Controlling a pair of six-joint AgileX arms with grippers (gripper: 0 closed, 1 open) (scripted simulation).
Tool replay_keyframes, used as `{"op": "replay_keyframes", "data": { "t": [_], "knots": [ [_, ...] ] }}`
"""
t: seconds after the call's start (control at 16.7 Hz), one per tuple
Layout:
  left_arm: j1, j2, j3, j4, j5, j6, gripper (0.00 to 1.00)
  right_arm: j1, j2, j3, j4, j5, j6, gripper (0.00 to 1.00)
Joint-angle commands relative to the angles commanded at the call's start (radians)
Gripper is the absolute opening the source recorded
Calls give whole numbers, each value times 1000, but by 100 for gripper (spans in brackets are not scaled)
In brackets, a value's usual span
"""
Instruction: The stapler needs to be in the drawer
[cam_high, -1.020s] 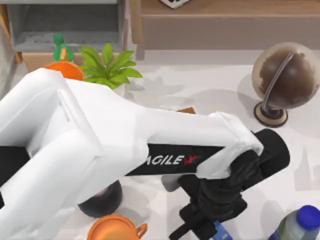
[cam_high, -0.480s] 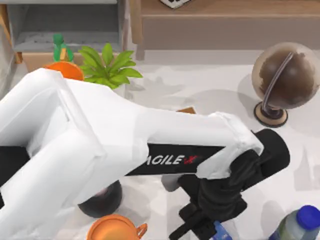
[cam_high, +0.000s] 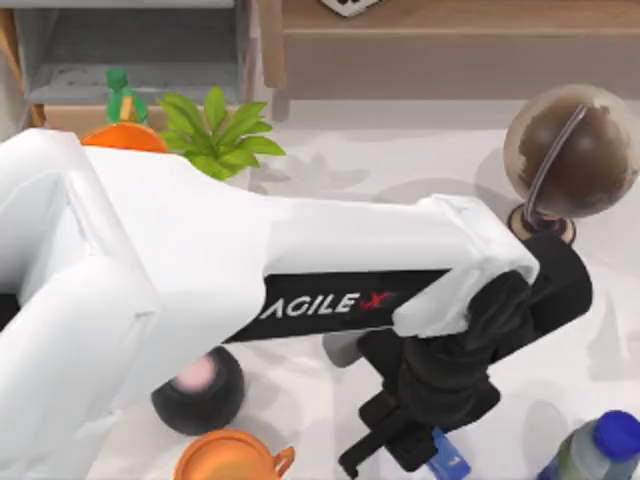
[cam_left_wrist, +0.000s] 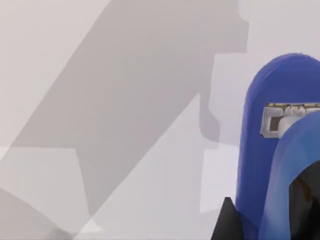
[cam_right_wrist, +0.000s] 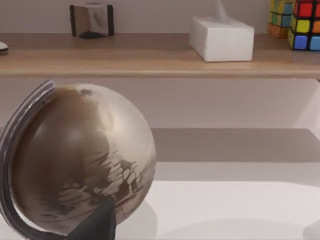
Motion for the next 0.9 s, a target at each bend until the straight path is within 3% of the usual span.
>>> {"op": "replay_keyframes", "data": {
  "t": [0.24,0.42,0.9],
  "knots": [
    [9,0,6,2,-1,11,0,0,0,0,0,0,0,100],
    [85,-34,80,-1,-13,97,0,0,0,0,0,0,0,100],
    [554,-108,452,-111,-91,647,0,0,0,0,0,0,0,100]
  ]
}}
